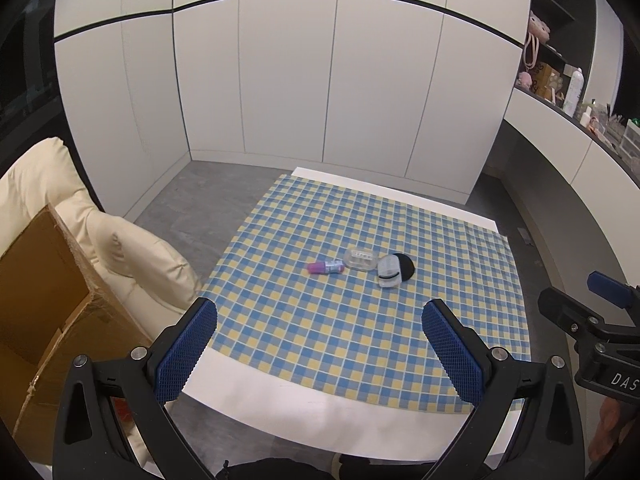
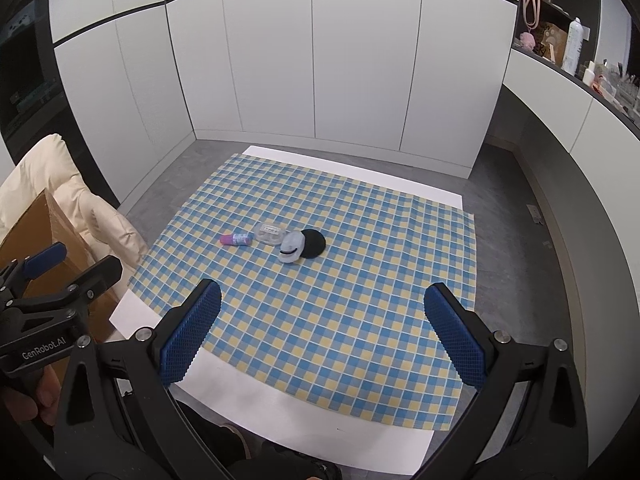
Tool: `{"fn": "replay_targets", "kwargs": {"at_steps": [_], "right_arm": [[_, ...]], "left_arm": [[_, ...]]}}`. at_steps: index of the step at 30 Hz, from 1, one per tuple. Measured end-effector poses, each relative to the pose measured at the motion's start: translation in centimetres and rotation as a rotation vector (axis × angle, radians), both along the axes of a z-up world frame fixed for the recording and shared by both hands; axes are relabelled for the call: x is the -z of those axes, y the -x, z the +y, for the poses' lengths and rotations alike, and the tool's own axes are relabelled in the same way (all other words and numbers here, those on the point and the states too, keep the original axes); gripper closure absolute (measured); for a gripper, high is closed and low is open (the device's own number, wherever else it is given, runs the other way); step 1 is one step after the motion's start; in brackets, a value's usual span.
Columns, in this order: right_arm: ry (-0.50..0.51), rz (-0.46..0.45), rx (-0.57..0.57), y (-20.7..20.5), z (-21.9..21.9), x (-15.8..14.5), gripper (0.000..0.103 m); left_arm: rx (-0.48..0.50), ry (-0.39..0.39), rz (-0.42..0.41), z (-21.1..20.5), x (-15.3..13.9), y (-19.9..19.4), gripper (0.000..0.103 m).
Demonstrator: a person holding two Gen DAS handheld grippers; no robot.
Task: Organize objects
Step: 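Move both open tools from the box back over the checkered table, then lower the left tool onto the pink bottle while the right tool approaches the white compact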
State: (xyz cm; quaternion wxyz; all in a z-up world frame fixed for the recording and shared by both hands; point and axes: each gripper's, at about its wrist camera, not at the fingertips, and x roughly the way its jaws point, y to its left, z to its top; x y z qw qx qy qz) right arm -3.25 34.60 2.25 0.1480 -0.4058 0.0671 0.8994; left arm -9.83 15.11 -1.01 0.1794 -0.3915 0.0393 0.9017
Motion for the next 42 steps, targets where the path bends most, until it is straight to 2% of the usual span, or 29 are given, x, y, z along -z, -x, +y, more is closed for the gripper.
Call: {"fn": "replay_targets", "kwargs": {"at_steps": [17,22,31,35,42], "right_arm": [[0.017,-0.008,0.06,-2.2,2.7,-0.1,0.0],[0.016,-0.037,0.079,-2.5,3.5,0.6,0.0],[0.004,-0.107,0.058,-1.6,4.1,2.8,0.0],[0.037,-0.136,0.057,0.2,4.9,4.4,0.0],[0.018,-0.179,0.001,4.0,4.3,7.4,0.0]], "left_arm": [[0.049,0.007,-0.016,2.9,0.4,-0.8,0.001],[0.064,0.017,-0.024,4.0,0.8,-0.4,0.001],[0.088,0.114,-0.077,5.6,4.7,1.8,0.001],[0.081,0.121,-0.113,5.3,6.7,3.6,0.001],[0.086,0.143,-0.13,5.5,9.2,7.0,0.002]]}}
